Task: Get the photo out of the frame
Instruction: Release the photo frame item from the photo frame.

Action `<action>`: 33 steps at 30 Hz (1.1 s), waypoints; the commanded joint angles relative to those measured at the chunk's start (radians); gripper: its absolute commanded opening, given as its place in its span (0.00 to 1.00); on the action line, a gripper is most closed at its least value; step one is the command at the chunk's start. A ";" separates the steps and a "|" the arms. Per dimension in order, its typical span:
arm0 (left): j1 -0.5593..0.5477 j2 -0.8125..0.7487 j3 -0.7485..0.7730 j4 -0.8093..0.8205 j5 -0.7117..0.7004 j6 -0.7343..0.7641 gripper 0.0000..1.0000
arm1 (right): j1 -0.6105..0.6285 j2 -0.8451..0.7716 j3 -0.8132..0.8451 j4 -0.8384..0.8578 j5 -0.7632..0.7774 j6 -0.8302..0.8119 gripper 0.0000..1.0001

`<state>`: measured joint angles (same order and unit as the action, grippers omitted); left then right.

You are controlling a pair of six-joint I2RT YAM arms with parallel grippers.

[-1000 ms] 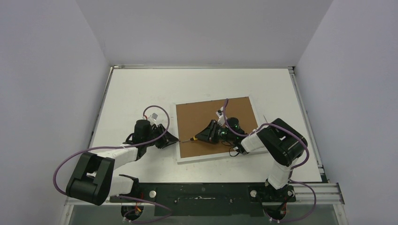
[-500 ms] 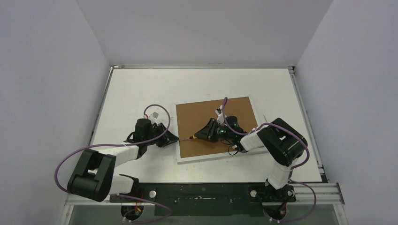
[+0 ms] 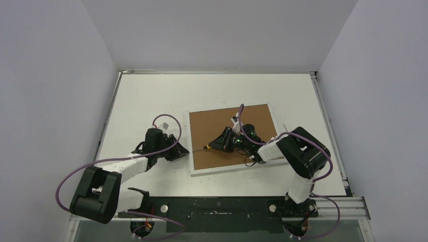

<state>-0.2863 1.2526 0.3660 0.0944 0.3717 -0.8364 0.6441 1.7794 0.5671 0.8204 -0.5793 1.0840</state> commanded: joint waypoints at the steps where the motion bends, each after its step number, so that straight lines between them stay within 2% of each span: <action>1: 0.002 0.015 0.005 0.070 0.052 -0.006 0.25 | 0.016 0.020 0.024 -0.016 0.021 -0.033 0.05; 8: 0.001 0.062 -0.007 0.156 0.089 -0.034 0.26 | 0.023 0.006 0.028 -0.051 0.013 -0.038 0.05; 33: 0.001 0.113 -0.001 0.181 0.093 -0.035 0.16 | 0.033 -0.015 -0.001 -0.063 0.006 -0.002 0.05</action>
<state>-0.2806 1.3525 0.3576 0.2283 0.4591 -0.8715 0.6571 1.7802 0.5831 0.7914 -0.5785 1.0969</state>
